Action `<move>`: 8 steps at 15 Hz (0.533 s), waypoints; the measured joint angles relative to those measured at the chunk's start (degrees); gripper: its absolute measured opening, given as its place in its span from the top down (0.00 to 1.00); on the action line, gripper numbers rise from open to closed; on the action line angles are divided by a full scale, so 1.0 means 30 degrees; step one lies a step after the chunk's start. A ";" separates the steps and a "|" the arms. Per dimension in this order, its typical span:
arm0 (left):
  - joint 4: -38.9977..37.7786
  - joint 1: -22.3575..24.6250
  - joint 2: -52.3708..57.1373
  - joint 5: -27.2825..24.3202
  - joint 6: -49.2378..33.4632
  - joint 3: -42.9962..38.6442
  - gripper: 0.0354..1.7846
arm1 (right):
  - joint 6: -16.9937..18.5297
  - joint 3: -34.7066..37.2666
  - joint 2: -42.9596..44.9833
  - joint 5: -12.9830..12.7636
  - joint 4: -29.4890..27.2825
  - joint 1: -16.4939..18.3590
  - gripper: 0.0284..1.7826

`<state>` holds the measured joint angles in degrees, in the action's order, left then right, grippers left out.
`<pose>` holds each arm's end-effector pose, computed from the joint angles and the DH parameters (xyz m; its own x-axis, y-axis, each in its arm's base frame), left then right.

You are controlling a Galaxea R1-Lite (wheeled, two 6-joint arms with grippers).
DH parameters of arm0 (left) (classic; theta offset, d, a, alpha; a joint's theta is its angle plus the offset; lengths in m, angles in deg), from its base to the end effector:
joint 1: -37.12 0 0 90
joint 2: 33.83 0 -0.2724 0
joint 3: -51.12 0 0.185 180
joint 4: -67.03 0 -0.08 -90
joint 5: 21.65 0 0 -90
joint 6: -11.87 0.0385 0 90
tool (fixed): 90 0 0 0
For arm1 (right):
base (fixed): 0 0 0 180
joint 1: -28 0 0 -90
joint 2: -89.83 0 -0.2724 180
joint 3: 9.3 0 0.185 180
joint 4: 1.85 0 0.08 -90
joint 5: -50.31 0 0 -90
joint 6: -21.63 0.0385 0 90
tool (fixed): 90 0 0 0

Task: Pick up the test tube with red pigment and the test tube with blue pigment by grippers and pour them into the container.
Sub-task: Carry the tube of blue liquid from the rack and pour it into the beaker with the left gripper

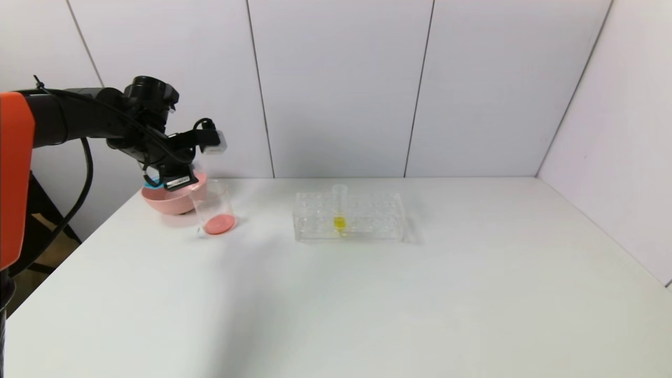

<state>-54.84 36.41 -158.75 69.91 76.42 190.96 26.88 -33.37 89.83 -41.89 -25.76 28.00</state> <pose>0.4210 -0.0042 0.1899 0.7289 0.0182 -0.6844 0.6150 0.4220 0.6661 0.0150 -0.0015 0.0758 0.9993 -0.0384 0.0028 0.0380 0.9951 0.0916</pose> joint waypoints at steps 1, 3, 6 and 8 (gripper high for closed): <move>0.0000 -0.0045 0.0000 0.0223 0.0057 0.0000 0.75 | 0.0000 0.0000 0.0000 0.0000 0.0000 0.0000 0.00; 0.0008 -0.0183 0.0020 0.0691 0.0358 0.0000 0.75 | -0.0008 0.0000 0.0000 0.0000 0.0000 0.0000 0.00; 0.0158 -0.0500 0.0037 0.1690 0.0577 0.0000 0.75 | 0.0000 0.0000 0.0000 0.0008 0.0000 0.0000 0.00; 0.0175 -0.0821 0.0028 0.2288 0.0618 0.0000 0.75 | -0.0008 0.0000 0.0000 0.0000 0.0000 0.0000 0.00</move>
<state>-54.31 33.95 -158.66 76.77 78.27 190.96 26.86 -33.37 89.83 -41.89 -25.76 28.00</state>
